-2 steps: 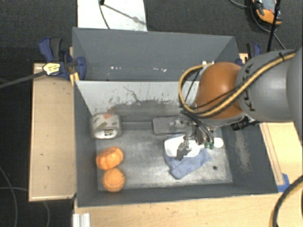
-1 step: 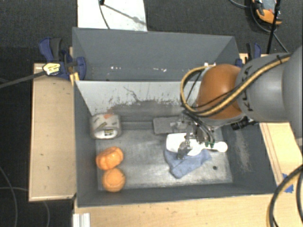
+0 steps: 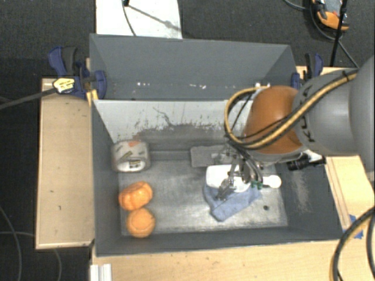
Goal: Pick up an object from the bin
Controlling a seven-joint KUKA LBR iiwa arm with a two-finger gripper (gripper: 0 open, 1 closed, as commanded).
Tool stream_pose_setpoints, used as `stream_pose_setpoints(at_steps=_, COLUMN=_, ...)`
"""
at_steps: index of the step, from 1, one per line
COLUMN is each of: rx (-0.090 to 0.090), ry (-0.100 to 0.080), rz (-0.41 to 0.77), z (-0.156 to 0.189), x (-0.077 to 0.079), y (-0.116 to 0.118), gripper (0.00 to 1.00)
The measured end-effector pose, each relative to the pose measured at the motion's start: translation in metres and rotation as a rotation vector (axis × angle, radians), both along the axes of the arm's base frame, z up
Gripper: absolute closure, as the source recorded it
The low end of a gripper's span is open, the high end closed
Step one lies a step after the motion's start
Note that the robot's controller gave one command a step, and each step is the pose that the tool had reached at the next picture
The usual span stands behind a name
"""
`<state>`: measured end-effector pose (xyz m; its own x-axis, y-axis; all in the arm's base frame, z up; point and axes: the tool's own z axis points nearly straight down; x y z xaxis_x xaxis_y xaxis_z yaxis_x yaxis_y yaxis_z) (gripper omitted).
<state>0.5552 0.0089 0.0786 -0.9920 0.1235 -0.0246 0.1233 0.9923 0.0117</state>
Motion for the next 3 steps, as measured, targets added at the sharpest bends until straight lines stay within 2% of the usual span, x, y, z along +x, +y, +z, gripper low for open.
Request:
stream_pose_setpoints(at_steps=1, rx=-0.011, ry=0.013, rz=0.236, z=-0.005, x=-0.009, y=0.001, gripper=0.00)
stream_pose_setpoints(at_steps=2, rx=-0.011, ry=0.008, rz=0.265, z=-0.004, x=-0.024, y=-0.002, gripper=1.00)
stream_pose_setpoints(at_steps=3, rx=-0.011, ry=0.008, rz=0.265, z=-0.004, x=-0.024, y=-0.002, gripper=1.00)
